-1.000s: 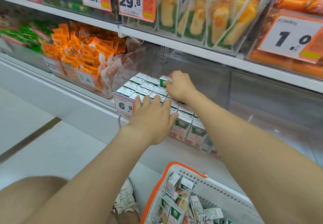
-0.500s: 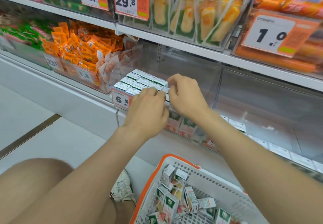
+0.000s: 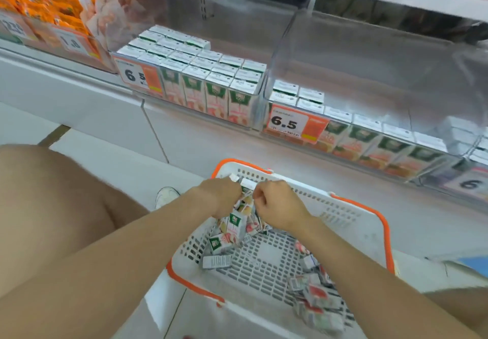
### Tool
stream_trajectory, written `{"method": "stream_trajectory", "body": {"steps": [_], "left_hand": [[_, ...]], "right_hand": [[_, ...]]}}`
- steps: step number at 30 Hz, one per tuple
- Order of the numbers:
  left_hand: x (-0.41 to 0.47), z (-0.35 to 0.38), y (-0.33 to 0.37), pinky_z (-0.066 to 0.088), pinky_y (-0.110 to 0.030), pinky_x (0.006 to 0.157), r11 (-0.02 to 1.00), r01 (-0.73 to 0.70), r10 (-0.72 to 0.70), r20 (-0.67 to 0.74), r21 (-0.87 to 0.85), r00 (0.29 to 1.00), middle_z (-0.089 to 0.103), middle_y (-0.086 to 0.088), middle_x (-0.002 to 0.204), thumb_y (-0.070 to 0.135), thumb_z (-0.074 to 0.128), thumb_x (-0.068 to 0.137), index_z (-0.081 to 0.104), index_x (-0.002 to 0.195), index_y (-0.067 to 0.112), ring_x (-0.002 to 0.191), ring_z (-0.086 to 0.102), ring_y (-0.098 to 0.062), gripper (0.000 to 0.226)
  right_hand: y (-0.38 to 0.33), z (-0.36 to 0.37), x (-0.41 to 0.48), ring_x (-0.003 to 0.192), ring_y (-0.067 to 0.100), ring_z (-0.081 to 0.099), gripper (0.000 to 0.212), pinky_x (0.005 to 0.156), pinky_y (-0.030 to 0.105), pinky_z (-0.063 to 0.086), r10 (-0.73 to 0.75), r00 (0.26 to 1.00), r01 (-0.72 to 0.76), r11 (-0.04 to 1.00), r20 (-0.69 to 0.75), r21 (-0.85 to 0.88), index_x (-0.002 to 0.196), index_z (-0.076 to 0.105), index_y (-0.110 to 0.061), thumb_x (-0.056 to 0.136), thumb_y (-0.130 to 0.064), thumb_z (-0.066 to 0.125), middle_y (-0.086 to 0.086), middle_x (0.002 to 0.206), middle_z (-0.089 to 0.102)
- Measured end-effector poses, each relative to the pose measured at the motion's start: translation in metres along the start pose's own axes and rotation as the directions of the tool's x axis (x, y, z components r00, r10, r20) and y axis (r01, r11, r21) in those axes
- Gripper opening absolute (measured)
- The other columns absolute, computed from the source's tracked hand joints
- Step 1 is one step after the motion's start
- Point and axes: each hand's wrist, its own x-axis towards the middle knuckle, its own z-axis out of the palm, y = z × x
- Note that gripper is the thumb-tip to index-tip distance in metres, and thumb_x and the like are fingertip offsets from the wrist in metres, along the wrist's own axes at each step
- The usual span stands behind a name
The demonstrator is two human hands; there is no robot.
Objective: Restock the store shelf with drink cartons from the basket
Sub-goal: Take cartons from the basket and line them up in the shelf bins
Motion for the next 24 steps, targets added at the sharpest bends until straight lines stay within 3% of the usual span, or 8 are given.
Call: {"method": "stream_trajectory", "body": {"steps": [3, 7, 9, 12, 15, 18, 21, 24], "left_hand": [[0.025, 0.037, -0.001, 0.060, -0.047, 0.088, 1.000, 0.008, -0.006, 0.083, -0.019, 0.996, 0.063, -0.014, 0.127, -0.004, 0.052, 0.095, 0.062, 0.132, 0.011, 0.105, 0.069, -0.033, 0.041], [0.050, 0.075, 0.000, 0.054, -0.047, 0.099, 0.997, 0.014, -0.010, 0.052, -0.082, 0.999, 0.052, -0.015, 0.145, -0.009, 0.048, 0.097, 0.043, 0.151, 0.015, 0.124, 0.060, -0.034, 0.060], [0.058, 0.089, 0.002, 0.056, -0.049, 0.095, 0.998, 0.018, -0.017, 0.021, -0.067, 1.000, 0.039, -0.012, 0.157, -0.014, 0.048, 0.093, 0.028, 0.161, 0.023, 0.129, 0.058, -0.036, 0.080], [0.070, 0.106, 0.003, 0.055, -0.043, 0.082, 1.000, -0.012, 0.013, 0.051, -0.017, 0.999, 0.022, -0.008, 0.165, -0.017, 0.052, 0.088, 0.017, 0.165, 0.033, 0.120, 0.063, -0.034, 0.098], [0.073, 0.105, 0.008, 0.055, -0.045, 0.078, 1.000, -0.030, 0.030, 0.043, 0.006, 0.999, 0.028, -0.009, 0.154, -0.018, 0.057, 0.086, 0.032, 0.158, 0.026, 0.112, 0.064, -0.033, 0.088], [0.073, 0.097, 0.009, 0.049, -0.043, 0.079, 0.994, -0.060, 0.062, -0.016, 0.092, 0.998, 0.038, -0.008, 0.146, -0.013, 0.061, 0.088, 0.043, 0.148, 0.022, 0.126, 0.054, -0.033, 0.072], [0.074, 0.092, 0.006, 0.047, -0.041, 0.098, 0.979, -0.115, 0.117, -0.007, 0.167, 0.993, 0.051, -0.007, 0.144, 0.013, 0.068, 0.099, 0.043, 0.150, 0.019, 0.136, 0.045, -0.029, 0.057], [0.071, 0.087, 0.005, 0.047, -0.040, 0.082, 0.988, -0.121, 0.121, 0.004, 0.093, 0.993, 0.062, -0.011, 0.128, 0.028, 0.066, 0.102, 0.049, 0.140, 0.018, 0.118, 0.057, -0.031, 0.042]], "right_hand": [[0.027, 0.031, 0.001, 0.080, 0.028, 0.067, 0.025, 0.075, 0.040, 0.059, 0.056, 0.994, -0.059, 0.998, 0.092, 0.031, 0.102, 0.071, -0.016, 0.092, -0.015, 0.048, 0.007, 0.086, 0.072], [0.054, 0.069, 0.007, 0.077, 0.033, 0.067, 0.014, 0.067, 0.039, 0.056, 0.162, 0.983, -0.162, 0.987, 0.090, -0.006, 0.092, 0.065, -0.013, 0.097, -0.011, 0.052, 0.011, 0.082, 0.067], [0.067, 0.084, 0.010, 0.093, 0.034, 0.068, 0.013, 0.070, 0.034, 0.051, 0.225, 0.973, -0.225, 0.974, 0.059, -0.005, 0.109, 0.064, -0.009, 0.099, -0.012, 0.056, 0.014, 0.099, 0.069], [0.082, 0.100, 0.011, 0.100, 0.034, 0.066, 0.040, 0.068, 0.032, 0.043, 0.299, 0.953, -0.301, 0.951, 0.039, 0.067, 0.124, 0.055, -0.008, 0.095, -0.033, 0.068, 0.015, 0.109, 0.065], [0.087, 0.114, 0.014, 0.096, 0.035, 0.065, 0.055, 0.066, 0.034, 0.043, 0.335, 0.941, -0.338, 0.935, 0.043, 0.110, 0.123, 0.051, -0.009, 0.088, -0.043, 0.077, 0.014, 0.110, 0.064], [0.086, 0.121, 0.018, 0.097, 0.035, 0.067, 0.050, 0.070, 0.037, 0.052, 0.369, 0.929, -0.370, 0.923, 0.029, 0.106, 0.120, 0.056, -0.010, 0.088, -0.041, 0.079, 0.013, 0.105, 0.066], [0.083, 0.112, 0.021, 0.080, 0.028, 0.068, 0.023, 0.058, 0.031, 0.049, 0.403, 0.915, -0.402, 0.908, 0.020, 0.115, 0.094, 0.061, -0.017, 0.087, -0.036, 0.072, 0.003, 0.079, 0.064], [0.081, 0.088, 0.017, 0.052, 0.015, 0.054, 0.020, 0.046, 0.023, 0.035, 0.474, 0.881, -0.448, 0.843, -0.017, 0.298, 0.070, 0.059, -0.019, 0.083, -0.031, 0.069, -0.004, 0.054, 0.053]]}}
